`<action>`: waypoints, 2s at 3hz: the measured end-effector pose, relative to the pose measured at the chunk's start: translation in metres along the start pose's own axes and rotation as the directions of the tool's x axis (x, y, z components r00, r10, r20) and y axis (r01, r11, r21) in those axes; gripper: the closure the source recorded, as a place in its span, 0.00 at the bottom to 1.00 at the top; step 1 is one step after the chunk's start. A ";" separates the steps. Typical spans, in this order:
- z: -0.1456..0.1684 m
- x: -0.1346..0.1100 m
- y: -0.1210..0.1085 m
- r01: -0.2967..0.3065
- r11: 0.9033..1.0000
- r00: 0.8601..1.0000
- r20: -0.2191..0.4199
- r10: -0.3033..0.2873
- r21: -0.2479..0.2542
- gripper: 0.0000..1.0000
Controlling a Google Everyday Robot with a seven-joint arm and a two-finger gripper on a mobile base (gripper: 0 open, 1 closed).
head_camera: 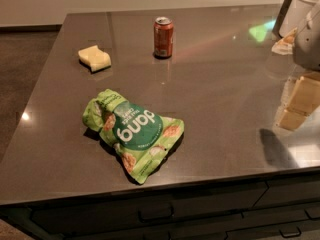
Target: Move coke can near green rice chip bag
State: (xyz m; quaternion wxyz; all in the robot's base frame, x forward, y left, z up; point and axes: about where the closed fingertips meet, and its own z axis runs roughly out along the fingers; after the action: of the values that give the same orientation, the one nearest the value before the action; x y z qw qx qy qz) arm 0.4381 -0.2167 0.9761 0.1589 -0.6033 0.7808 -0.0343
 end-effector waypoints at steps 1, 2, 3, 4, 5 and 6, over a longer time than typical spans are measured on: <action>0.000 0.000 0.000 0.000 1.000 1.000 0.000 0.000 0.000 0.00; 0.000 -0.002 -0.005 -0.017 1.000 1.000 0.013 0.017 0.009 0.00; 0.007 -0.008 -0.029 -0.069 0.997 0.997 0.042 0.067 0.039 0.00; 0.021 -0.019 -0.064 -0.127 0.989 0.989 0.088 0.120 0.075 0.00; 0.037 -0.033 -0.104 -0.182 0.978 0.975 0.150 0.165 0.102 0.00; 0.054 -0.047 -0.146 -0.254 0.959 0.948 0.229 0.222 0.122 0.00</action>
Offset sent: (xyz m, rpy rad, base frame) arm 0.0123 -0.0007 -0.0009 0.0369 0.0011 -0.0355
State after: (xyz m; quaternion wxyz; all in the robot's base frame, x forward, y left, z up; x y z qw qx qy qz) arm 0.5999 -0.2036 0.9703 0.2893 -0.4910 0.8217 -0.0088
